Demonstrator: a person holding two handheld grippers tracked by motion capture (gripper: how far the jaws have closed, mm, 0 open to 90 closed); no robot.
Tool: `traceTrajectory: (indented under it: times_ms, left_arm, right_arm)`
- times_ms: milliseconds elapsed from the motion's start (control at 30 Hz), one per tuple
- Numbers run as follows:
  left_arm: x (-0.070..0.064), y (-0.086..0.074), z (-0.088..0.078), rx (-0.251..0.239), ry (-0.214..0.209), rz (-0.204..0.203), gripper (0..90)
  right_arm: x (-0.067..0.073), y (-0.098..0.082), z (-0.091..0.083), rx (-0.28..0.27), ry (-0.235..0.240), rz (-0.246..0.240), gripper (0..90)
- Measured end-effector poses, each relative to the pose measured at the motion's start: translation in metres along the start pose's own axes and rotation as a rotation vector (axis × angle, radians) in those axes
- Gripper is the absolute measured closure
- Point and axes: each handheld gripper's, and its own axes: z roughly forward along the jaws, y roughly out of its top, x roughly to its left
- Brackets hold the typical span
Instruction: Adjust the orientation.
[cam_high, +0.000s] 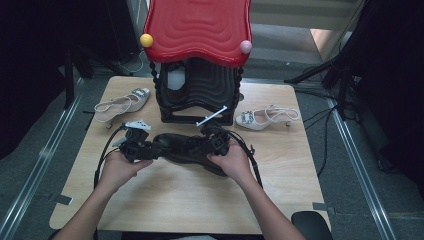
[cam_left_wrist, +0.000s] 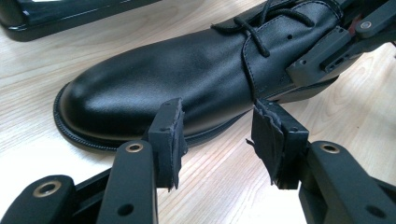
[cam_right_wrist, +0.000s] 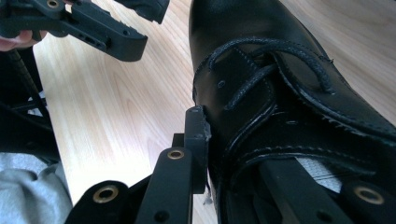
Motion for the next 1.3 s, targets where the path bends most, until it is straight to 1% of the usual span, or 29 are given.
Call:
traceTrajectory:
  times_ms: [133, 233, 333, 400, 467, 533, 567, 633, 667, 733, 767, 800, 833, 867, 933, 1000, 1033, 1067, 1100, 1133, 1167, 1200, 1267, 1300]
  left_arm:
    - [0.003, -0.003, -0.001, -0.004, 0.014, -0.008, 54.6]
    - [0.004, -0.004, 0.001, -0.004, 0.020, -0.015, 55.5]
    - [0.005, -0.005, 0.003, 0.001, 0.021, -0.014, 57.1]
    - [0.004, -0.006, 0.004, 0.005, 0.020, -0.010, 58.9]
    - [0.003, -0.006, 0.005, 0.001, 0.025, -0.007, 61.4]
    - [0.002, -0.007, 0.006, 0.001, 0.024, -0.001, 63.3]
    - [0.002, -0.007, 0.007, 0.003, 0.021, 0.003, 65.7]
    - [0.001, -0.007, 0.008, -0.005, 0.023, 0.008, 69.1]
    - [0.000, -0.007, 0.008, -0.010, 0.027, 0.014, 73.3]
    - [-0.002, -0.008, 0.009, -0.018, 0.029, 0.022, 77.2]
    - [-0.003, -0.009, 0.010, -0.019, 0.029, 0.026, 79.9]
    - [-0.004, -0.009, 0.011, -0.018, 0.033, 0.028, 81.4]
    - [-0.005, -0.010, 0.013, -0.024, 0.032, 0.025, 83.8]
    - [-0.005, -0.011, 0.014, -0.021, 0.024, 0.022, 85.2]
    - [-0.006, -0.012, 0.018, -0.019, 0.025, 0.016, 86.0]
    - [-0.007, -0.012, 0.021, -0.015, 0.029, 0.019, 86.6]
    - [-0.007, -0.013, 0.022, -0.019, 0.036, 0.018, 86.8]
    - [-0.008, -0.013, 0.023, -0.019, 0.038, 0.021, 87.3]
    - [-0.008, -0.014, 0.025, -0.020, 0.047, 0.026, 87.4]
    - [-0.008, -0.015, 0.026, -0.015, 0.045, 0.028, 87.9]
    - [-0.008, -0.015, 0.027, -0.014, 0.052, 0.026, 88.1]
    - [-0.008, -0.016, 0.028, -0.019, 0.054, 0.024, 88.1]
    - [-0.007, -0.017, 0.031, -0.009, 0.050, 0.020, 88.1]
    - [-0.007, -0.018, 0.033, -0.013, 0.053, 0.023, 88.1]
  right_arm:
    - [0.003, 0.004, 0.009, -0.014, -0.002, -0.005, 80.4]
    - [0.004, 0.004, 0.013, -0.005, -0.013, -0.022, 78.3]
    - [0.004, 0.003, 0.011, 0.003, -0.031, -0.033, 71.7]
    - [0.004, 0.001, 0.005, -0.002, -0.036, -0.035, 67.8]
    - [0.003, -0.001, -0.002, -0.003, -0.040, -0.040, 67.0]
    - [0.002, -0.004, -0.014, -0.020, -0.041, -0.036, 66.5]
    - [0.000, -0.006, -0.021, -0.034, -0.038, -0.036, 66.2]
    - [-0.002, -0.009, -0.037, -0.049, -0.050, -0.036, 68.8]
    - [-0.004, -0.010, -0.044, -0.057, -0.063, -0.034, 74.2]
    - [-0.009, -0.014, -0.056, -0.065, -0.073, -0.031, 78.2]
    - [-0.012, -0.015, -0.062, -0.067, -0.084, -0.023, 81.7]
    - [-0.017, -0.017, -0.066, -0.076, -0.093, -0.021, 82.2]
    - [-0.022, -0.019, -0.069, -0.085, -0.097, 0.000, 85.0]
    - [-0.028, -0.020, -0.072, -0.088, -0.102, 0.014, 86.7]
    - [-0.041, -0.023, -0.073, -0.097, -0.134, 0.030, 88.5]
    - [-0.053, -0.024, -0.072, -0.113, -0.156, 0.054, 89.5]
    - [-0.058, -0.025, -0.071, -0.120, -0.171, 0.058, 89.7]
    - [-0.062, -0.025, -0.069, -0.125, -0.186, 0.055, 90.0]
    - [-0.066, -0.026, -0.067, -0.128, -0.192, 0.058, 90.0]
    - [-0.069, -0.026, -0.064, -0.126, -0.198, 0.061, 90.0]
    - [-0.072, -0.026, -0.060, -0.126, -0.204, 0.055, 90.0]
    - [-0.074, -0.026, -0.056, -0.120, -0.196, 0.054, 90.0]
    - [-0.077, -0.025, -0.049, -0.107, -0.190, 0.055, 89.9]
    - [-0.078, -0.025, -0.045, -0.095, -0.177, 0.055, 89.6]
